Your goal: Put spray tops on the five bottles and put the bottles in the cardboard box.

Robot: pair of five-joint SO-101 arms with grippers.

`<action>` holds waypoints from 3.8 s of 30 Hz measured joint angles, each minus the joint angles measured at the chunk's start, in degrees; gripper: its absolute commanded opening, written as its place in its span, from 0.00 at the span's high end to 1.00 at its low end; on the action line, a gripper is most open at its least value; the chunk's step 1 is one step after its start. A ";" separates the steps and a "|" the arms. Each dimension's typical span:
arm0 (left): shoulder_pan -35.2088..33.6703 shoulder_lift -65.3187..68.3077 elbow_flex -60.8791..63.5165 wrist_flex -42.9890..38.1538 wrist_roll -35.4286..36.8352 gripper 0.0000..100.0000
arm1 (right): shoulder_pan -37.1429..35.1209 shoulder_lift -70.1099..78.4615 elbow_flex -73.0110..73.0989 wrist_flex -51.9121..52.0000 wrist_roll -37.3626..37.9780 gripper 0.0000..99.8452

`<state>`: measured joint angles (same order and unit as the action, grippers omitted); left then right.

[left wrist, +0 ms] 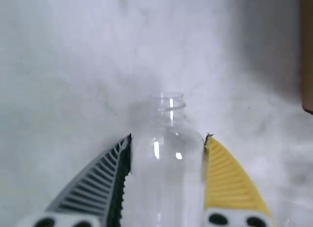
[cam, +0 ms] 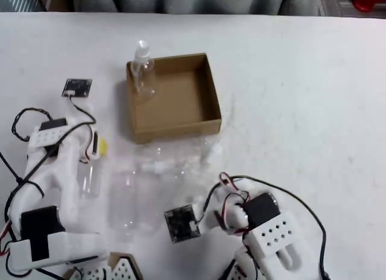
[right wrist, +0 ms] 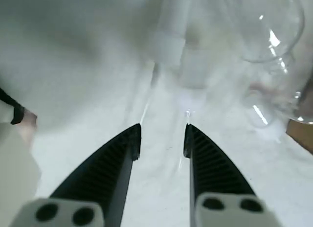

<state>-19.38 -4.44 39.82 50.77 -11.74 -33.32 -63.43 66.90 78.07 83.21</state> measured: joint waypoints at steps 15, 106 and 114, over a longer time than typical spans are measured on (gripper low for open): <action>0.00 0.00 0.00 0.00 -0.62 0.98 | -1.58 20.57 1.05 -19.78 -2.02 0.94; 0.00 0.00 -8.97 7.21 4.13 0.98 | 6.68 0.88 -6.07 -52.92 -83.34 0.98; 4.84 -2.20 -10.11 8.35 4.40 0.98 | 6.68 0.79 -1.32 -63.65 -85.01 0.98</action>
<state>-14.55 -6.64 29.71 59.12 -7.34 -26.64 -62.64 65.58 14.42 -1.80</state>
